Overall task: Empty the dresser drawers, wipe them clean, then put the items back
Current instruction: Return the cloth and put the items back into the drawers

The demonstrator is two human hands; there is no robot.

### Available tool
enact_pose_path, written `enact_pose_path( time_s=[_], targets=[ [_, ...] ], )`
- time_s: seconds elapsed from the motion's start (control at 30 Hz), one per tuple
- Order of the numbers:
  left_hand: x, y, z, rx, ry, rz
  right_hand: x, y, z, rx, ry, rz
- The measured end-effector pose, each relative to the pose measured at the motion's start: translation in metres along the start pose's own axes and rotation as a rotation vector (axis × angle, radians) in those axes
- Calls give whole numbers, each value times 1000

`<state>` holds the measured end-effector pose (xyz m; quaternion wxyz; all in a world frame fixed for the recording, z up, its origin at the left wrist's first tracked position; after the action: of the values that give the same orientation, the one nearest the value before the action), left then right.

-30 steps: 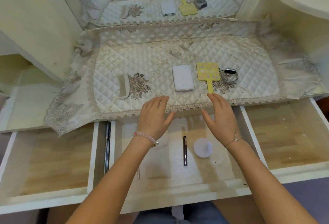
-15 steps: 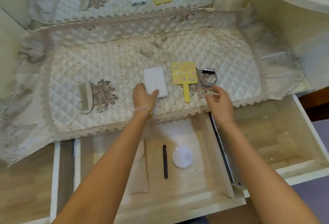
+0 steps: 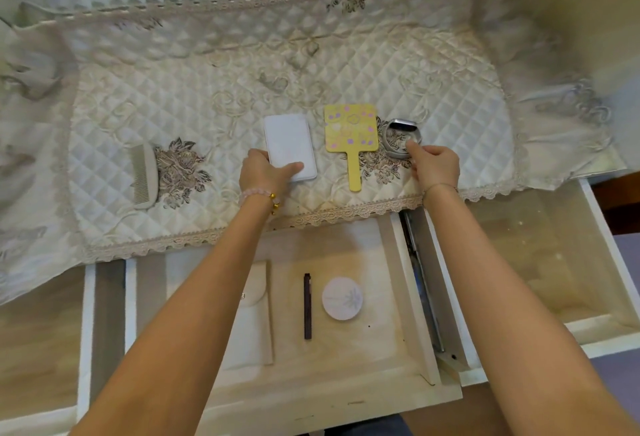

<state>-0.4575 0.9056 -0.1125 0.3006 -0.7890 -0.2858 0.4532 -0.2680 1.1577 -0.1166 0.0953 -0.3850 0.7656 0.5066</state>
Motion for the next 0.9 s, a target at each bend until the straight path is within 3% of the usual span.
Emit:
enact_pose_path(
  time_s=[0.23,0.47,0.6,0.9],
  targets=[
    [-3,2,-6,12,-25,-7,-7,4,-1,10,-67,-118],
    [-4,24,-17,-139,85,-417,-15,-13,-19,76,57,207],
    [-9,36,-42,-122,106,-463,-23,-25,-44,122,119,460],
    [-32,73,-126,-228,128,-787,-10,-43,-123,55,349,520]
  ],
)
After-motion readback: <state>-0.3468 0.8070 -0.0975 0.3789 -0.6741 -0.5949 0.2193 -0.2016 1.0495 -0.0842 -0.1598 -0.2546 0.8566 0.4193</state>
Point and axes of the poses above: each hand's wrist, its own z-axis towards the middle knuckle, its own x-axis out of the palm, y = z × x, the point moved 8 cm from there along z, towards the middle knuckle, and after that the axes turned 8 degrees about -z, right-handed, at the moved point
